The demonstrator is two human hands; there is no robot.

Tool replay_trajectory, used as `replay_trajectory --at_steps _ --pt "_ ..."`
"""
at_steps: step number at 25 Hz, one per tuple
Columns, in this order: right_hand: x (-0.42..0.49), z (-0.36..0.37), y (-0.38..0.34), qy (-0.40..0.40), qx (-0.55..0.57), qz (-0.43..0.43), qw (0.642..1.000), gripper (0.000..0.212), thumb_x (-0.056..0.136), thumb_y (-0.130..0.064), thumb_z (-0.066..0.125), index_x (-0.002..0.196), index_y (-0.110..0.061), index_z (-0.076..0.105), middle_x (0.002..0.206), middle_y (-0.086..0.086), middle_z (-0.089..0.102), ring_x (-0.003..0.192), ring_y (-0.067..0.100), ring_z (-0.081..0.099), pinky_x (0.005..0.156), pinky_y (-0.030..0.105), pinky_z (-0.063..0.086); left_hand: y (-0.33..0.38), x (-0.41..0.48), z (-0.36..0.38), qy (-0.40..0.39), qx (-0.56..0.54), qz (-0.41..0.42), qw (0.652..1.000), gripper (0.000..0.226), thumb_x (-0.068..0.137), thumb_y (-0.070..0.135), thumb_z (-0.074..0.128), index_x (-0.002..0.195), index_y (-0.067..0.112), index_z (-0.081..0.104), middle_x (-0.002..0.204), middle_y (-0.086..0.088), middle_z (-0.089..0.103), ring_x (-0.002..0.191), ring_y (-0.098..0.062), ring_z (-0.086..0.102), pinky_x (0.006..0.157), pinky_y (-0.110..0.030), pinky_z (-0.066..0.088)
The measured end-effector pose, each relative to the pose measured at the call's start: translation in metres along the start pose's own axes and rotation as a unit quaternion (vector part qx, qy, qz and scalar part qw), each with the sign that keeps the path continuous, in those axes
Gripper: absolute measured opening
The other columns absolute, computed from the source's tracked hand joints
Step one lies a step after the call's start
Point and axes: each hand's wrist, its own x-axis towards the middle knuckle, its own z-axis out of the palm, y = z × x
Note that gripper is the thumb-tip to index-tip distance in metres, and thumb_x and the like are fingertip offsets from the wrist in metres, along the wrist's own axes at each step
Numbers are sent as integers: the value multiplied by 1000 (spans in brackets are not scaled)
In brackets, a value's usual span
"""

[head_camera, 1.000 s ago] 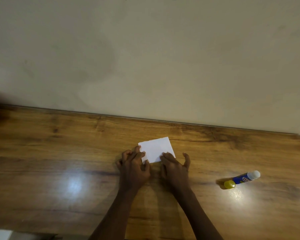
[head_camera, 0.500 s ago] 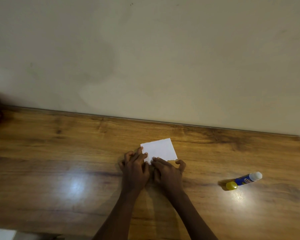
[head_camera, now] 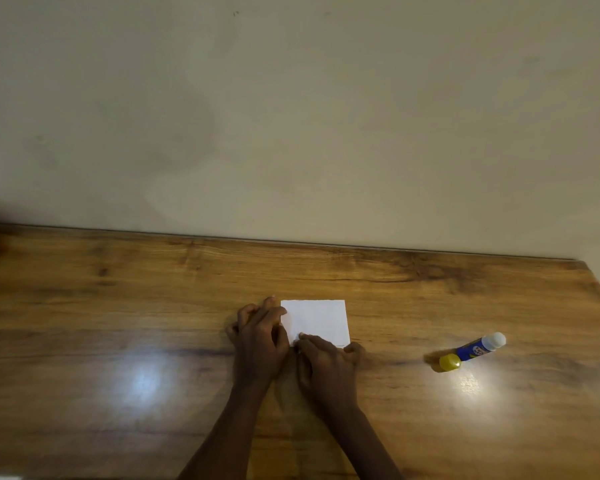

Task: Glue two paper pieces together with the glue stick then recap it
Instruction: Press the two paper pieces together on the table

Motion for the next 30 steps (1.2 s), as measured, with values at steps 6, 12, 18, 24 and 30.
replay_trajectory --at_steps 6,12,18,24,30 --pt "8 3 24 9 77 72 994 26 85 -13 51 110 -15 60 123 4 62 115 17 54 104 49 20 3 -1 1 8 19 0 1000 23 74 5 62 96 8 66 127 -10 58 116 -37 43 93 -50 26" --pt "1 2 26 61 84 101 989 21 77 -6 61 98 -11 66 111 9 69 95 22 66 93 56 30 3 -1 1 4 22 8 1000 25 73 5 64 98 8 65 127 -11 58 115 -38 43 93 -53 27" --pt "7 -2 27 24 129 123 984 19 85 -12 49 99 -13 61 108 6 62 105 21 50 91 37 24 2 -1 -1 32 -11 0 999 29 71 5 65 100 8 63 111 -21 64 110 -44 46 91 -60 29" --pt "-1 -6 32 43 191 147 970 15 83 -11 55 95 -12 64 103 7 65 99 19 51 89 34 35 -2 0 4 18 -27 -5 999 25 79 8 58 104 11 63 119 -15 61 113 -37 43 95 -55 25" --pt "-52 -43 77 278 337 271 858 39 71 5 66 76 -32 57 76 3 62 68 21 55 59 26 44 1 -1 -6 13 -80 -40 996 51 71 36 53 115 9 54 119 -24 57 115 -42 43 98 -58 25"
